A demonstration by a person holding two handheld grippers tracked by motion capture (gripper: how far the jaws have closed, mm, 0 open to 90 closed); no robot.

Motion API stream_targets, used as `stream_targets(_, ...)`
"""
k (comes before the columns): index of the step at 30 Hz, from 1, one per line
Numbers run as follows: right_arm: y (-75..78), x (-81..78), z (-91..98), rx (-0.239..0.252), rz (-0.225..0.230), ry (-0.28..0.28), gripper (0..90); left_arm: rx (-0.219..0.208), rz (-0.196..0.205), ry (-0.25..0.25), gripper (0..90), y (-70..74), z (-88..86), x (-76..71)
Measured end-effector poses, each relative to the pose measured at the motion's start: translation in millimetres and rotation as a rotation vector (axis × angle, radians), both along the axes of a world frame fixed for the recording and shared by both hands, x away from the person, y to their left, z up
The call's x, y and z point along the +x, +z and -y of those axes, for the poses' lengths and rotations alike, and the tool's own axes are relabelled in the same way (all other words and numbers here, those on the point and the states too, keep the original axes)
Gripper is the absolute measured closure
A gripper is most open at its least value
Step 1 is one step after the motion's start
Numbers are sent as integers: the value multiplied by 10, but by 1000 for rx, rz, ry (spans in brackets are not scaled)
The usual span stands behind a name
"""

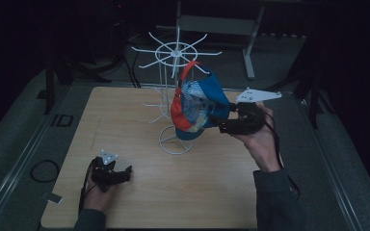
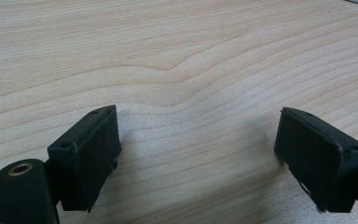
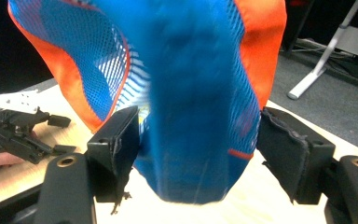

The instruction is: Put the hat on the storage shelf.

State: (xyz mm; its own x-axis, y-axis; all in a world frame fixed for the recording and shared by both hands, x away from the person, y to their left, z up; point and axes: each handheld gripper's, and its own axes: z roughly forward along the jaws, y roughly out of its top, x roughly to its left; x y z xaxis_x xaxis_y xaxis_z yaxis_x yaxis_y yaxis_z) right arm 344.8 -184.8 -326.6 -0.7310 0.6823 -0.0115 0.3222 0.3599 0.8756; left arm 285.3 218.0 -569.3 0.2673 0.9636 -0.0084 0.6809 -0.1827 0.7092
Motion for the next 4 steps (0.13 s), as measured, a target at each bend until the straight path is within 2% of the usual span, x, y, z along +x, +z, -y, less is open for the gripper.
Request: stream_targets(4, -44, 0, 26, -5, -14, -1, 290, 3, 0, -2, 145, 1, -3, 1)
